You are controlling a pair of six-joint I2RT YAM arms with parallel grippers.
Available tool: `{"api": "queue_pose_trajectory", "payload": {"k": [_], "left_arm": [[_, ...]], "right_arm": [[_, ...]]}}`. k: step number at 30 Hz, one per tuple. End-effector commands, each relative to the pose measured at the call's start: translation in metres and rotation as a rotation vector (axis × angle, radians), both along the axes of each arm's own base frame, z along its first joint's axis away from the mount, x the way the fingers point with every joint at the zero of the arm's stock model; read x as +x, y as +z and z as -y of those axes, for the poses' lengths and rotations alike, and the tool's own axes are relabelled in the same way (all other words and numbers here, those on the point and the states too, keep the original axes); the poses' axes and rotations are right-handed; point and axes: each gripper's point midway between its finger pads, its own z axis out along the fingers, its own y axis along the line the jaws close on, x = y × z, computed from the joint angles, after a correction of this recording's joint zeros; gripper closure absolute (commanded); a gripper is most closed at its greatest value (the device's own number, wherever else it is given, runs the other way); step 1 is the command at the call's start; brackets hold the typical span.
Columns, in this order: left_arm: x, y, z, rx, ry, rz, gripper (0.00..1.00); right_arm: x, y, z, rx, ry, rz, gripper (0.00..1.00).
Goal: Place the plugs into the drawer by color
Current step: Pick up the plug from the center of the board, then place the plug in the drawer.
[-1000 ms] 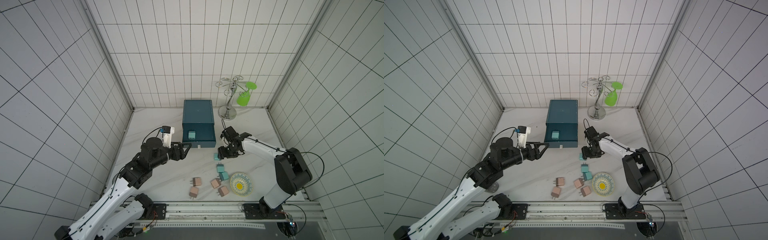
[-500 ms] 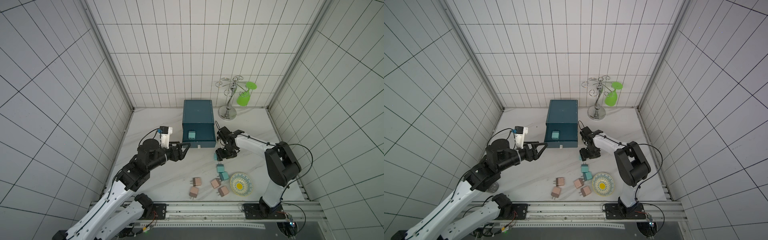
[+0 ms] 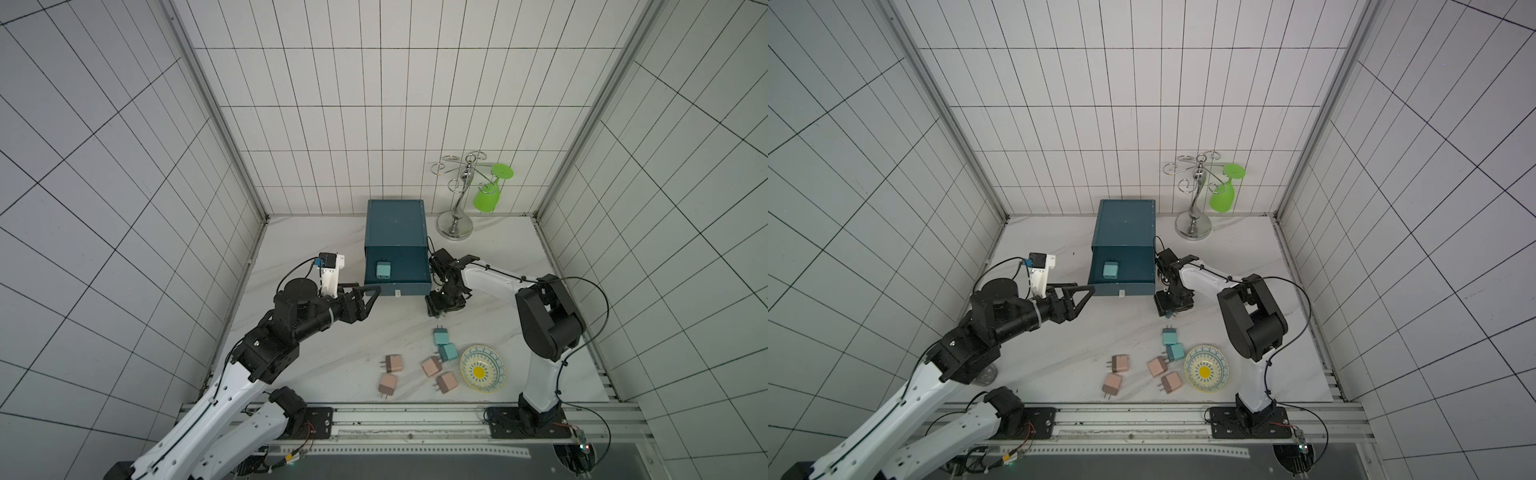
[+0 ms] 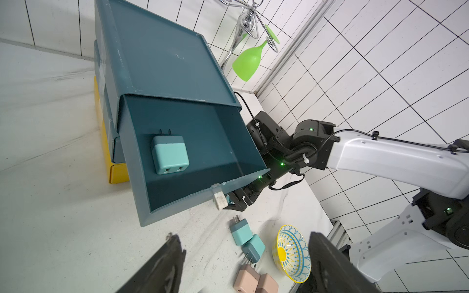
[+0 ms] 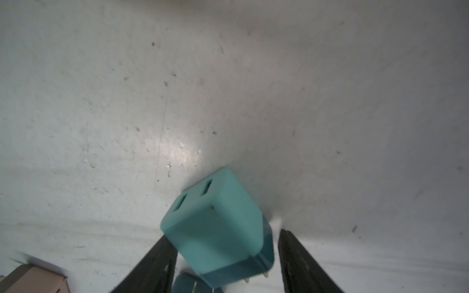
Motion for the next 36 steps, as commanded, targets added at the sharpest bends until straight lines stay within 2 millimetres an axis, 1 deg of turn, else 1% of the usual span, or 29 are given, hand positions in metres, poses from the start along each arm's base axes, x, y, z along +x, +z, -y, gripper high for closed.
{"api": "queue_pose_trajectory", "payload": {"k": [1, 2, 4, 5, 7, 10, 13, 14, 15, 16, 19, 21, 22, 24, 27, 29, 31, 33, 36], "left_arm": [[0.000, -0.001, -0.001, 0.009, -0.003, 0.012, 0.20], [0.000, 0.000, -0.002, 0.009, -0.001, 0.013, 0.20], [0.000, -0.001, -0.001, 0.010, 0.000, 0.013, 0.20], [0.001, -0.002, -0.001, 0.012, 0.000, 0.012, 0.20], [0.001, -0.003, -0.001, 0.014, 0.001, 0.011, 0.20], [0.003, -0.005, 0.000, 0.016, 0.001, 0.004, 0.20], [0.004, -0.006, 0.000, 0.014, 0.005, 0.001, 0.20], [0.005, -0.008, 0.000, 0.015, 0.010, -0.003, 0.20], [0.005, -0.009, 0.000, 0.015, 0.012, -0.005, 0.20], [0.005, -0.009, 0.000, 0.013, 0.015, -0.008, 0.20], [0.008, -0.011, -0.002, 0.014, 0.032, -0.014, 0.20], [0.009, -0.015, -0.003, 0.018, 0.041, -0.022, 0.20], [0.010, -0.017, -0.002, 0.020, 0.045, -0.028, 0.21], [0.012, -0.021, 0.000, 0.022, 0.040, -0.045, 0.25], [0.013, -0.027, 0.005, 0.025, 0.028, -0.073, 0.27], [0.014, -0.028, 0.005, 0.024, 0.028, -0.077, 0.27], [0.015, -0.028, 0.004, 0.025, 0.035, -0.073, 0.27], [0.015, -0.029, 0.002, 0.031, 0.044, -0.069, 0.27], [0.018, -0.033, 0.002, 0.043, 0.049, -0.077, 0.27]], "right_arm": [[-0.005, -0.008, -0.002, -0.001, 0.000, -0.020, 0.37], [-0.005, -0.010, 0.000, -0.012, -0.002, -0.020, 0.39], [-0.006, -0.013, 0.003, -0.022, -0.009, -0.023, 0.47], [-0.002, -0.012, 0.000, -0.009, -0.013, -0.007, 0.50], [-0.001, -0.009, 0.001, -0.001, -0.025, 0.000, 0.57], [0.002, 0.000, 0.006, 0.000, -0.059, 0.024, 0.65], [0.009, 0.020, 0.019, 0.024, -0.128, 0.056, 0.71], [0.012, 0.030, 0.023, 0.044, -0.152, 0.071, 0.72], [0.010, 0.041, 0.030, 0.053, -0.177, 0.070, 0.74], [0.010, 0.053, 0.034, 0.075, -0.193, 0.081, 0.75], [0.006, 0.102, 0.038, 0.147, -0.219, 0.152, 0.77], [0.001, 0.137, 0.036, 0.189, -0.215, 0.201, 0.77], [-0.001, 0.150, 0.035, 0.202, -0.214, 0.219, 0.77], [-0.008, 0.180, 0.025, 0.236, -0.199, 0.255, 0.78], [-0.018, 0.209, 0.005, 0.267, -0.170, 0.283, 0.79], [-0.024, 0.223, -0.010, 0.257, -0.142, 0.310, 0.79], [-0.025, 0.232, -0.025, 0.238, -0.118, 0.330, 0.79], [-0.022, 0.235, -0.037, 0.202, -0.106, 0.338, 0.79], [-0.016, 0.230, -0.052, 0.164, -0.115, 0.313, 0.80]]}}
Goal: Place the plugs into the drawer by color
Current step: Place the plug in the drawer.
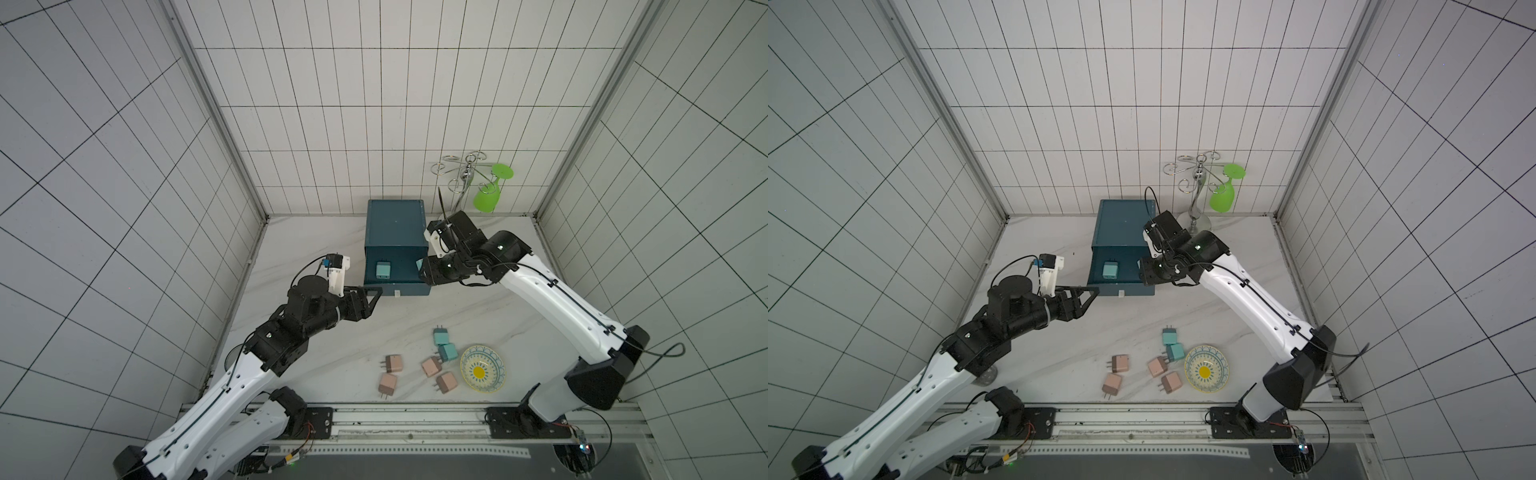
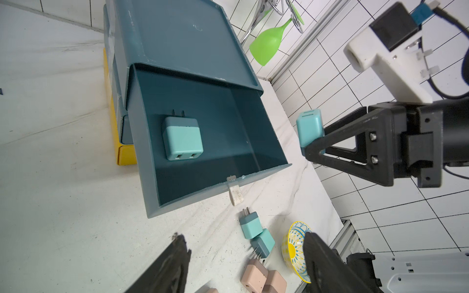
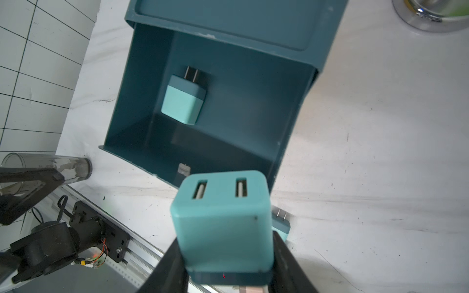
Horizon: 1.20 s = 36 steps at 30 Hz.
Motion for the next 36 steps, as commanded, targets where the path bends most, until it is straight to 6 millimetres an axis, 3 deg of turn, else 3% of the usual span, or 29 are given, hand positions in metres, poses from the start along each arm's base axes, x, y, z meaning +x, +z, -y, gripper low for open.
{"api": "queue_pose_trajectory", "payload": {"k": [1, 13, 22, 32, 36], "left_arm": [[0.005, -0.004, -0.001, 0.010, 0.017, 0.004, 0.27], [0.011, -0.018, 0.006, 0.025, 0.004, -0.039, 0.27], [0.017, -0.031, 0.014, 0.038, -0.012, -0.077, 0.27], [0.020, -0.038, 0.016, 0.047, -0.014, -0.098, 0.27], [0.020, -0.038, 0.017, 0.046, -0.014, -0.097, 0.27]], "right_arm": [[0.004, -0.018, 0.004, -0.120, -0.073, -0.061, 0.80], [0.039, -0.042, 0.004, -0.328, -0.180, -0.083, 0.80], [0.056, -0.068, -0.003, -0.347, -0.195, -0.152, 0.80], [0.066, -0.092, -0.009, -0.365, -0.209, -0.197, 0.76], [0.065, -0.091, -0.012, -0.350, -0.203, -0.201, 0.69]]}}
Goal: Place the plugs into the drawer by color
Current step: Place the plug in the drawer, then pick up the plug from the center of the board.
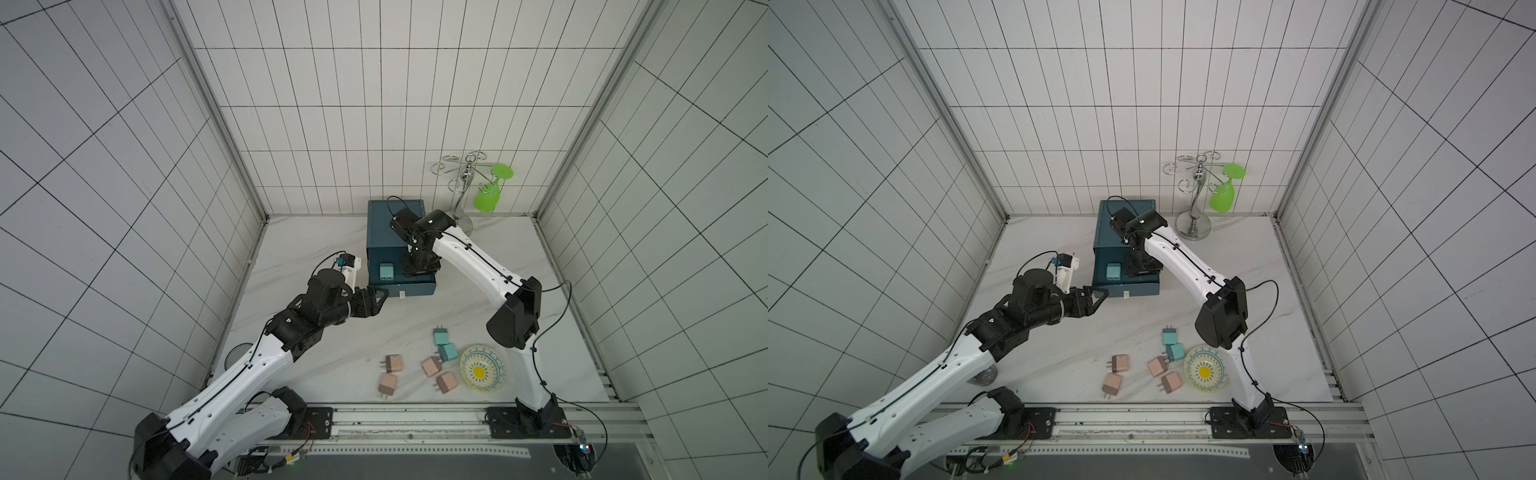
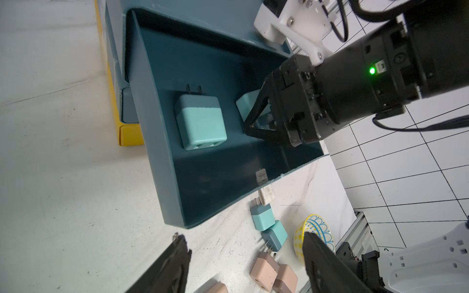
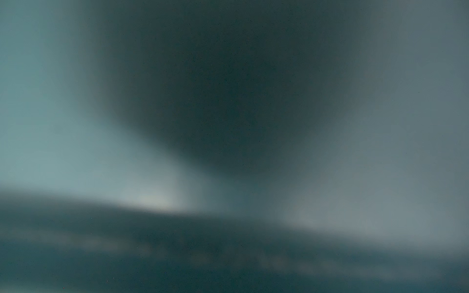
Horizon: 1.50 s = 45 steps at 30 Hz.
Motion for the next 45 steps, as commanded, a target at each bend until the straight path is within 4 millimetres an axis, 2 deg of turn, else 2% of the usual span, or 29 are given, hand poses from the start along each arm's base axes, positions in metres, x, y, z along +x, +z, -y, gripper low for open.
{"api": "queue_pose_trajectory", "payload": {"k": [1, 9, 16, 19, 21, 24, 28, 31, 33, 35, 37, 41, 45], "left_arm": [[0.003, 0.003, 0.001, -0.014, 0.000, 0.019, 0.27], [0.003, 0.003, 0.001, -0.018, 0.000, 0.015, 0.27], [0.003, 0.003, 0.001, -0.016, 0.003, 0.014, 0.24], [0.003, 0.003, 0.001, -0.014, 0.003, 0.013, 0.24], [0.002, 0.005, 0.000, -0.015, 0.003, 0.018, 0.24], [0.000, 0.007, -0.001, -0.017, 0.003, 0.026, 0.24], [-0.007, 0.021, -0.005, -0.021, -0.012, 0.051, 0.24], [-0.017, 0.040, -0.011, -0.044, -0.016, 0.100, 0.24], [-0.022, 0.051, -0.015, -0.066, -0.013, 0.125, 0.24], [-0.028, 0.057, -0.014, -0.088, -0.028, 0.128, 0.24], [-0.033, 0.061, -0.010, -0.113, -0.052, 0.118, 0.24], [-0.037, 0.055, -0.008, -0.120, -0.070, 0.113, 0.21], [-0.032, 0.035, -0.006, -0.110, -0.070, 0.125, 0.21]], "right_arm": [[0.003, 0.000, 0.007, -0.017, -0.026, -0.010, 0.66], [0.000, 0.022, 0.005, 0.020, -0.010, 0.033, 0.48], [0.001, 0.043, 0.007, 0.056, -0.003, 0.087, 0.41], [-0.002, 0.053, 0.005, 0.087, 0.015, 0.097, 0.41], [-0.009, 0.067, 0.007, 0.113, 0.028, 0.112, 0.42], [-0.025, 0.095, 0.020, 0.145, 0.048, 0.164, 0.42], [-0.056, 0.115, 0.061, 0.175, 0.040, 0.228, 0.40], [-0.082, 0.105, 0.095, 0.196, 0.010, 0.244, 0.39], [-0.099, 0.087, 0.114, 0.206, -0.009, 0.232, 0.39], [-0.113, 0.058, 0.123, 0.219, -0.019, 0.201, 0.39], [-0.122, 0.029, 0.125, 0.229, -0.020, 0.162, 0.39], [-0.128, -0.020, 0.107, 0.281, 0.004, 0.085, 0.39], [-0.120, -0.049, 0.098, 0.262, 0.008, 0.063, 0.36]]}}
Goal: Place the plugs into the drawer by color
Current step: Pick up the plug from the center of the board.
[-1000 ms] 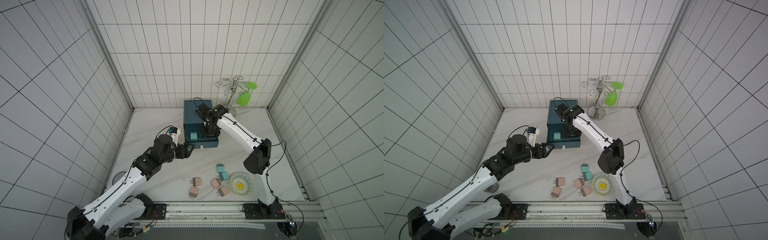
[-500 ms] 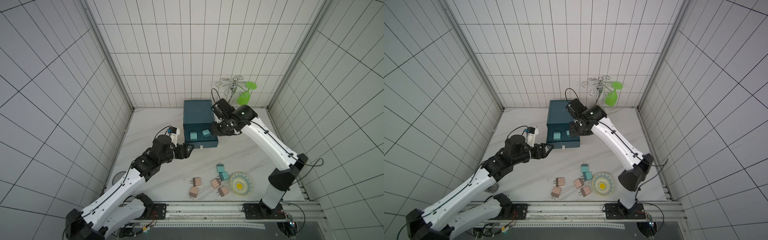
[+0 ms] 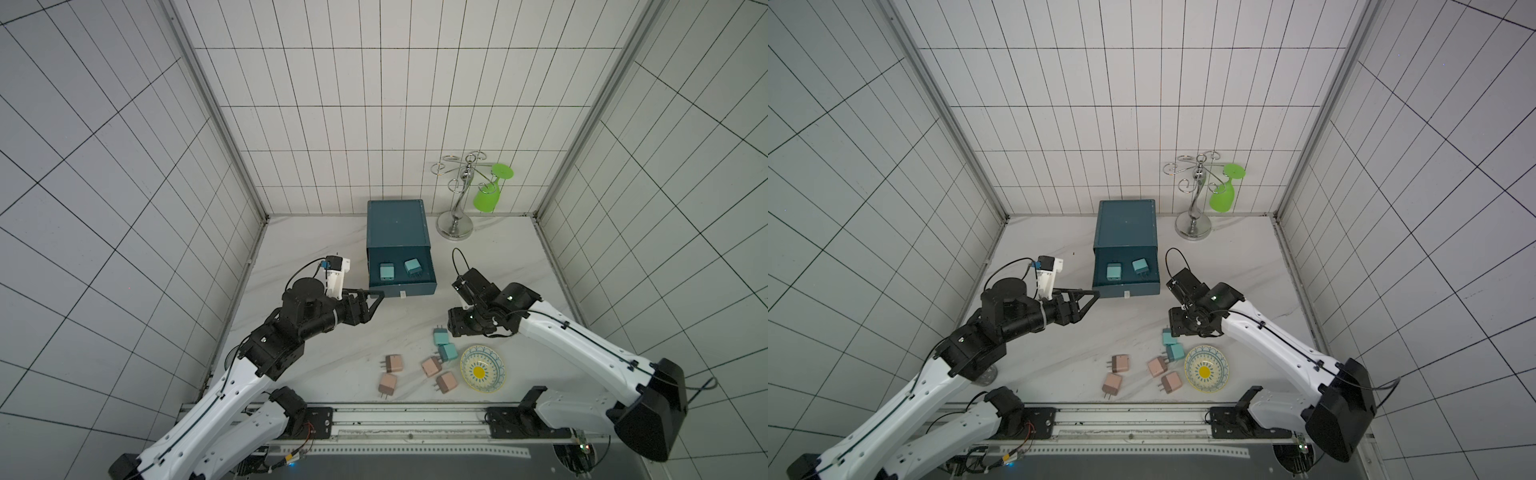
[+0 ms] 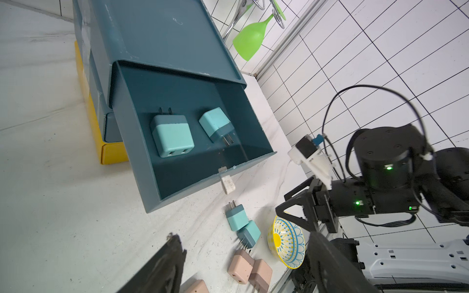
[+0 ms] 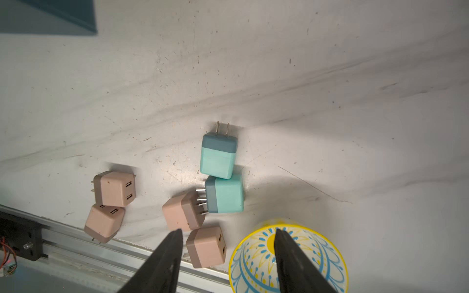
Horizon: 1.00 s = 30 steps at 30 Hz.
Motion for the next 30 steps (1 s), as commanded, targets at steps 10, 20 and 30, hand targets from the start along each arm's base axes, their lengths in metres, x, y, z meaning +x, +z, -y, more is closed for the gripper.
{"api": "queue_pose_trajectory", "payload": {"k": [10, 20, 30], "left_arm": [[0.005, -0.029, 0.007, 0.040, -0.033, -0.005, 0.20], [0.005, -0.029, 0.002, 0.054, -0.009, 0.012, 0.20], [0.005, -0.029, 0.000, 0.060, -0.002, 0.015, 0.20]], "right_arm": [[0.032, -0.059, -0.028, 0.109, -0.031, -0.046, 0.30], [0.032, -0.093, -0.024, 0.051, -0.046, -0.079, 0.33], [0.026, -0.114, -0.019, -0.008, -0.050, -0.093, 0.46]]}}
